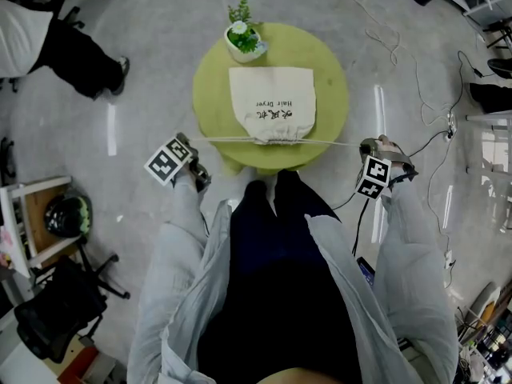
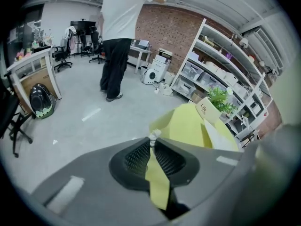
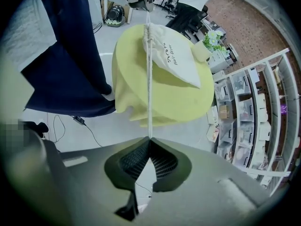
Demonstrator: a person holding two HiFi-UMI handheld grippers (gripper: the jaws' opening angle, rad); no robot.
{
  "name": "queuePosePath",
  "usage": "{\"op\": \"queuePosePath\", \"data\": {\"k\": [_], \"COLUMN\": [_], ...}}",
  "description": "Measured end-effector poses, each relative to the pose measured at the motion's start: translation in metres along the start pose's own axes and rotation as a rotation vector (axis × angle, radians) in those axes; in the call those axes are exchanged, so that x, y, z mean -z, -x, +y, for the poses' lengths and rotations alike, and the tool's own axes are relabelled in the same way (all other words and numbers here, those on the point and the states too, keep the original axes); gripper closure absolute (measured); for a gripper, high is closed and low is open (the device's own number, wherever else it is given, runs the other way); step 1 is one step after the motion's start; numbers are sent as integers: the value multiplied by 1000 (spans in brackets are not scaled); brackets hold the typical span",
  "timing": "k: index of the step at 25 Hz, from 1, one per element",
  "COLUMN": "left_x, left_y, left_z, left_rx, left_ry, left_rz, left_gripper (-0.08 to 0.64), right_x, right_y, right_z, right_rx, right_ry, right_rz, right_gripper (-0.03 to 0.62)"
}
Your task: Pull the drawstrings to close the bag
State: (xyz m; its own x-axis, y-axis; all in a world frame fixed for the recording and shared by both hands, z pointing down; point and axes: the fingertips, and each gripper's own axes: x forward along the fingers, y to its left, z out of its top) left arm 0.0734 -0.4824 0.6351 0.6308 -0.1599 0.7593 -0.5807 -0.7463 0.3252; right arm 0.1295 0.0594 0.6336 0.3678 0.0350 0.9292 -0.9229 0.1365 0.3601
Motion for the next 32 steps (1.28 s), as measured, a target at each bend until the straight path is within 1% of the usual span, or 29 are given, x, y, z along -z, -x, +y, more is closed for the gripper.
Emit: {"op": "queuePosePath", "data": {"k": [2, 6, 8, 9, 10, 11, 13, 14, 15, 18, 19, 21, 24, 26, 29, 32], "left_x": [3, 4, 4, 3, 1, -2, -11, -14, -17, -25, -27, -30, -26, -23, -14, 0], "left_y": [-2, -3, -2, -1, 1, 3, 8, 10, 12, 15, 17, 20, 24, 29, 33, 31], "left_z": [4, 1, -4, -7, -11, -16, -26, -32, -39, -62, -71, -92, -126, -147, -176, -199], "left_rx": [-10, -6, 18, 32, 44, 51, 65, 80, 101, 183, 215, 286, 393, 452, 514, 554], "left_ry": [11, -10, 20, 23, 2, -40, -131, -154, -159, -127, -124, -144, -214, -263, -324, -364], "left_rz": [8, 12, 11, 8, 4, -6, -32, -42, -49, -61, -62, -54, -29, -13, 10, 46], "left_gripper": [505, 502, 503, 503, 505, 505, 505, 505, 505, 505, 505, 505, 505, 505, 505, 505], "right_x": [0, 4, 8, 8, 7, 5, -4, -8, -13, -30, -38, -54, -79, -96, -119, -137], "right_y": [0, -3, -4, -3, -2, 1, 7, 11, 14, 26, 30, 37, 47, 53, 62, 65], "right_z": [-1, 0, 1, 2, 3, 1, -7, -14, -22, -44, -50, -58, -66, -71, -78, -86], "right_rx": [1, -7, -13, -25, -45, -68, -103, -107, -101, -72, -69, -67, -62, -58, -67, -85], "right_ry": [2, 4, 1, -16, -53, -109, -235, -286, -324, -397, -413, -430, -425, -424, -458, -521], "right_rz": [-1, 14, 38, 51, 57, 52, 15, -11, -40, -130, -160, -213, -285, -335, -416, -490], "right_gripper": [585, 584, 584, 584, 583, 583, 581, 581, 581, 580, 580, 580, 578, 578, 578, 578]}}
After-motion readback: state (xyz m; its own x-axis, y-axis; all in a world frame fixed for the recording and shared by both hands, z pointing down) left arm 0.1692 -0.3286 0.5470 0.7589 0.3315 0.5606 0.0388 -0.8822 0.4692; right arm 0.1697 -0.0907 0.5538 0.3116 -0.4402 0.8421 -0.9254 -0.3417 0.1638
